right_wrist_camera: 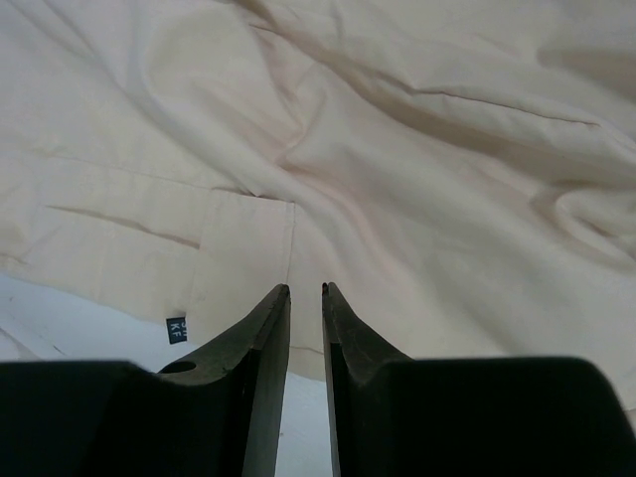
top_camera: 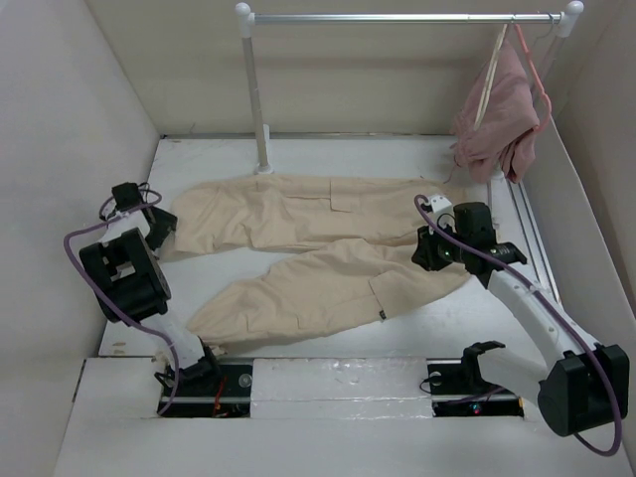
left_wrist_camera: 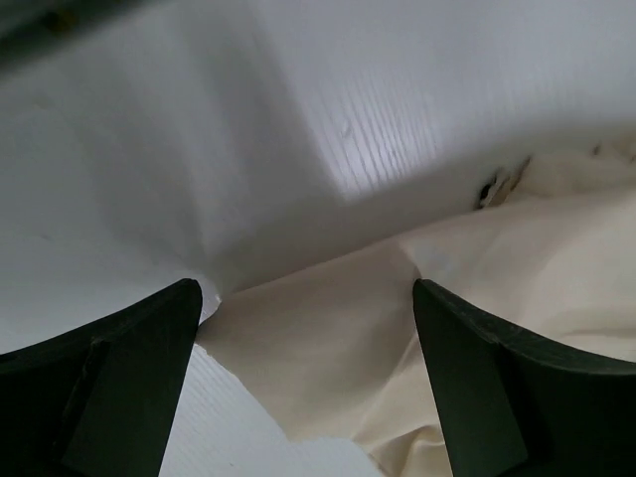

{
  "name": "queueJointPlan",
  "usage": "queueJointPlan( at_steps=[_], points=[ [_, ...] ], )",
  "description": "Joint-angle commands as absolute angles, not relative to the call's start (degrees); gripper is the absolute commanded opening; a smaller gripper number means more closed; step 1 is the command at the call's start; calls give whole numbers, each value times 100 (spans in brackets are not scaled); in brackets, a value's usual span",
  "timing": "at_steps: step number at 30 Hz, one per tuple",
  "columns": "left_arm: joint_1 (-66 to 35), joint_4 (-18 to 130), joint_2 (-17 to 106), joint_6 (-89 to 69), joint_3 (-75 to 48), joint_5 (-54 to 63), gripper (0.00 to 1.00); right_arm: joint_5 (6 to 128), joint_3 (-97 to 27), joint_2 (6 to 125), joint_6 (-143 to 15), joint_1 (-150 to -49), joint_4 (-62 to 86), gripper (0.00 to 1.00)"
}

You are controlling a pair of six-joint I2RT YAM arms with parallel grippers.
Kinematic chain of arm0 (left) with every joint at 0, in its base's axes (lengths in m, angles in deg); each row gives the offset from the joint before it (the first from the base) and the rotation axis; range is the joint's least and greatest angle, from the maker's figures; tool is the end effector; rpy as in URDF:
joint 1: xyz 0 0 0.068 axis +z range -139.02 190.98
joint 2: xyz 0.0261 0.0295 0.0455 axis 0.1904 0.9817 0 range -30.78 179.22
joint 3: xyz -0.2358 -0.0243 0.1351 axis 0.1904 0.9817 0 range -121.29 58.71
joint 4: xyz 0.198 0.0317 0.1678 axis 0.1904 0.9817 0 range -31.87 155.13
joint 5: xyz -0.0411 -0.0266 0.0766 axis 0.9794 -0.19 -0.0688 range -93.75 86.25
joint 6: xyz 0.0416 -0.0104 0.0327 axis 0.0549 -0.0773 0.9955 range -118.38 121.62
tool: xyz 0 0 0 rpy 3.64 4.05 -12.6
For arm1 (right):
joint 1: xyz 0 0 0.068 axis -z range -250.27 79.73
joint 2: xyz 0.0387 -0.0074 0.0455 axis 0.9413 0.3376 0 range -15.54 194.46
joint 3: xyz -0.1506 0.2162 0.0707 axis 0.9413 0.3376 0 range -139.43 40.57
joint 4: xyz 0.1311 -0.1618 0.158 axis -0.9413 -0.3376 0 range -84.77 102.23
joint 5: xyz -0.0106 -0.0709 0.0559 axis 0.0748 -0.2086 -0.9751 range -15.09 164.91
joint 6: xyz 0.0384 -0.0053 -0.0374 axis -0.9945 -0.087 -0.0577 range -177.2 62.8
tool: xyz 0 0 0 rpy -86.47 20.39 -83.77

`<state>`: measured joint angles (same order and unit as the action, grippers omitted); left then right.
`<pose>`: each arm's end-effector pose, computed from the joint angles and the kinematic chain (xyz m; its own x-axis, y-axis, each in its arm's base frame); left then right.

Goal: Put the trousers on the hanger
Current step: Flatten out the trousers at the center of the board.

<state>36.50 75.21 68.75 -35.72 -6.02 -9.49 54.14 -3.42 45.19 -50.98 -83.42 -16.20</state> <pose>0.3293 0.1613 0.1973 -0.2706 -0.7980 -0.5384 -0.8158 0.4871 -0.3119 0.2098 0.0620 0.2547 -0.6371 -0.2529 -0.7282 -0.5283 0.8311 0.1736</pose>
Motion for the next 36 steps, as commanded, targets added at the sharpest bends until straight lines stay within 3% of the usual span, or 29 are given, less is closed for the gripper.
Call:
queueJointPlan(
  at_steps=[1, 3, 4, 5, 6, 12, 15, 17, 19, 20, 21, 23, 32, 34, 36],
  points=[
    [3419, 7027, 6818, -3415, -423, 37, 83, 5241, -408, 4572, -5079, -8319, -1291, 25],
    [3304, 7122, 7003, -3362, -545, 21, 77, 5197, -390, 4598, -5096, -8319, -1256, 25],
    [3304, 7018, 7090, -3327, -519, 73, 68, 5189, -390, 4607, -5096, -8319, -1256, 25],
    [3304, 7034, 7109, -3414, -484, 4, 17, 5188, -390, 4590, -5114, -8319, -1256, 25],
    [3304, 7121, 7048, -3519, -510, -180, 0, 5188, -399, 4598, -5105, -8319, -1264, 25],
    [2813, 7411, 5941, -2970, -1431, -1480, 0, 5215, -311, 4554, -5123, -8319, -1212, 25],
    [1883, 7938, 5756, -2484, -1969, -2762, 0, 5162, -215, 4598, -5175, -8319, -1107, 25],
    [1347, 7992, 5554, -2238, -1516, -3152, 3, 5153, -188, 4633, -5193, -8319, -1071, 25],
    [1344, 8218, 5561, -2515, -1101, -2960, 24, 5136, -188, 4660, -5184, -8319, -1062, 25],
    [1344, 8325, 5606, -2666, -725, -2889, 50, 5144, -197, 4677, -5149, -8319, -1071, 25],
    [1396, 8344, 5632, -2737, -486, -2802, 64, 5162, -232, 4686, -5132, -8319, -1097, 25],
    [1563, 8230, 5606, -2878, 31, -2643, 81, 5241, -311, 4730, -5070, -8319, -1176, 25],
    [1625, 8115, 5324, -3080, -35, -3178, 80, 5145, -496, 4888, -4991, -8319, -1230, 25],
    [1914, 7992, 5527, -3397, -115, -2985, 73, 5074, -478, 4871, -5008, -8319, -1159, 25],
    [2195, 7730, 5693, -3564, -97, -2022, 70, 5039, -426, 4871, -5017, -8319, -1150, 25]
  ],
)
